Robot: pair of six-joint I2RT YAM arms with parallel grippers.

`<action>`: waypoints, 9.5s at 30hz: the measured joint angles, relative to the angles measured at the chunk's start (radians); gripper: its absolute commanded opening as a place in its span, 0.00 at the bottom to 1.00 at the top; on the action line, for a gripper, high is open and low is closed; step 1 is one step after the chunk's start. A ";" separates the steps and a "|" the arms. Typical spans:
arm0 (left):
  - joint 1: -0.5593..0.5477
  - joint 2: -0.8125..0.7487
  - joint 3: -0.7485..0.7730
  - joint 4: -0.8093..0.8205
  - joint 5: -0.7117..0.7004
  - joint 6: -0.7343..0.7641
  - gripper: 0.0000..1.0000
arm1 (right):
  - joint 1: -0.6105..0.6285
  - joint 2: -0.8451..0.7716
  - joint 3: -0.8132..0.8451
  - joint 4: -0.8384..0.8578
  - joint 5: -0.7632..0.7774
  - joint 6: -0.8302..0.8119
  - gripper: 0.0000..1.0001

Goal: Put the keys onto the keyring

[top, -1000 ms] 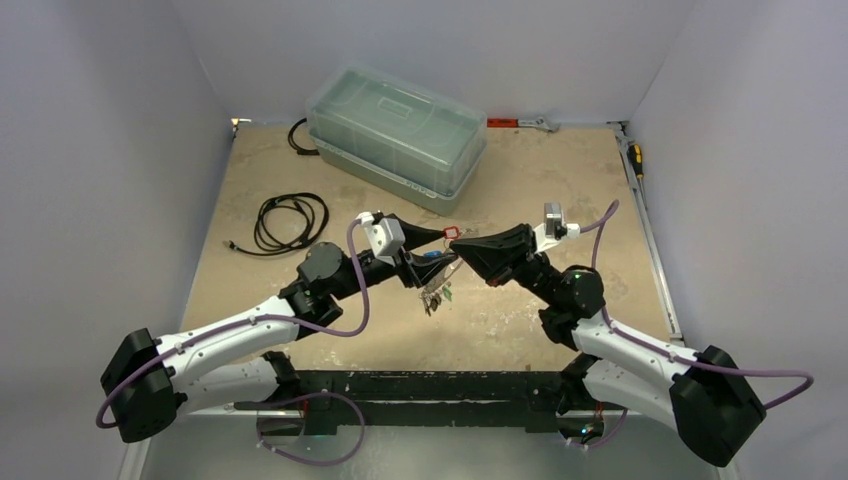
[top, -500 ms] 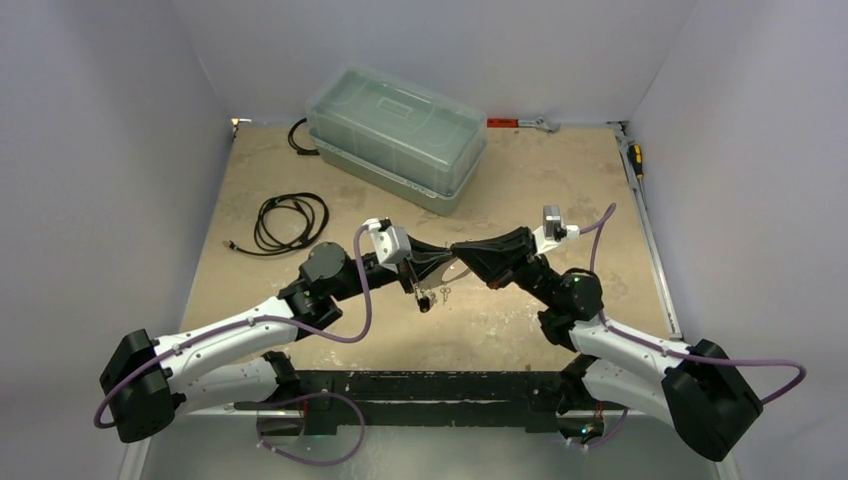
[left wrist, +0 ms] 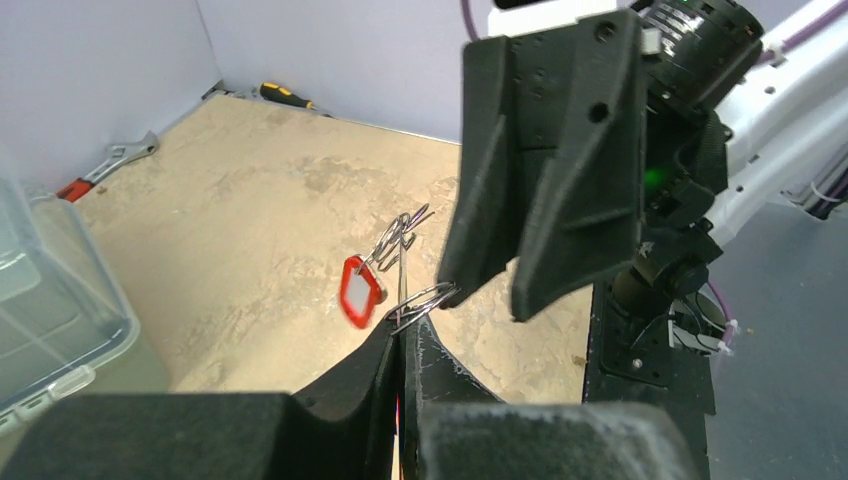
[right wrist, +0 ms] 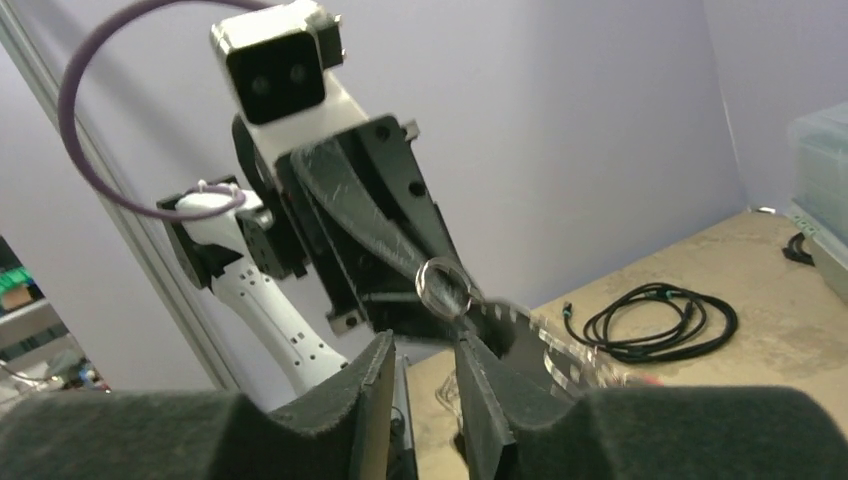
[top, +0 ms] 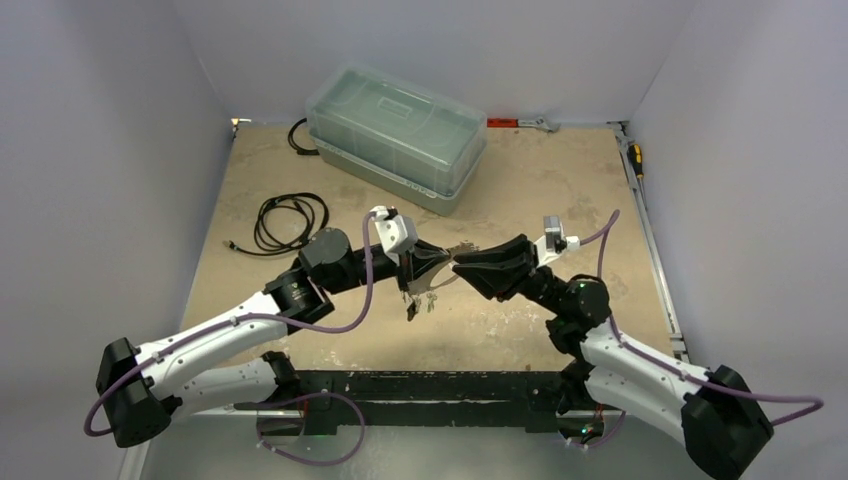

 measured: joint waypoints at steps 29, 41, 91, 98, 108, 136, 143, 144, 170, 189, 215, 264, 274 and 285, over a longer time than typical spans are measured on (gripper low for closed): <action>0.006 0.028 0.267 -0.714 0.058 0.097 0.00 | 0.021 -0.051 0.271 -0.796 -0.181 -0.533 0.85; 0.006 0.033 0.267 -0.733 0.080 0.099 0.00 | 0.047 0.026 0.283 -0.789 -0.231 -0.535 0.72; 0.011 -0.028 0.261 -0.799 0.039 0.179 0.51 | 0.072 0.086 0.302 -0.794 -0.327 -0.558 0.00; 0.011 -0.114 0.260 -0.771 -0.080 0.178 0.60 | 0.072 0.012 0.268 -0.795 -0.219 -0.557 0.00; 0.011 -0.217 0.141 -0.621 -0.161 0.177 0.67 | 0.072 -0.091 0.212 -0.785 -0.150 -0.530 0.00; 0.070 -0.139 0.045 -0.359 0.277 0.150 0.28 | 0.072 -0.111 0.212 -0.625 -0.288 -0.410 0.00; 0.113 -0.117 0.028 -0.294 0.384 0.080 0.28 | 0.070 -0.109 0.212 -0.610 -0.292 -0.410 0.00; 0.116 -0.113 0.028 -0.287 0.398 0.071 0.30 | 0.071 -0.109 0.212 -0.607 -0.295 -0.410 0.00; 0.156 0.026 0.070 -0.380 0.551 -0.029 0.11 | 0.068 -0.059 0.206 -0.527 -0.274 -0.399 0.00; 0.190 -0.129 -0.038 -0.064 0.431 -0.331 0.22 | 0.069 -0.004 0.191 -0.329 -0.275 -0.286 0.00; 0.189 -0.116 -0.118 0.176 0.435 -0.474 0.00 | 0.059 0.016 0.188 -0.239 -0.277 -0.237 0.00; 0.190 -0.171 0.047 -0.566 0.235 -0.006 0.00 | 0.038 0.094 0.469 -0.903 -0.131 -0.372 0.90; 0.190 -0.211 0.038 -0.544 0.266 -0.009 0.00 | 0.034 0.128 0.468 -1.025 -0.331 -0.531 0.88; 0.190 -0.209 0.032 -0.540 0.297 -0.010 0.00 | 0.074 0.285 0.498 -1.067 -0.459 -0.604 0.15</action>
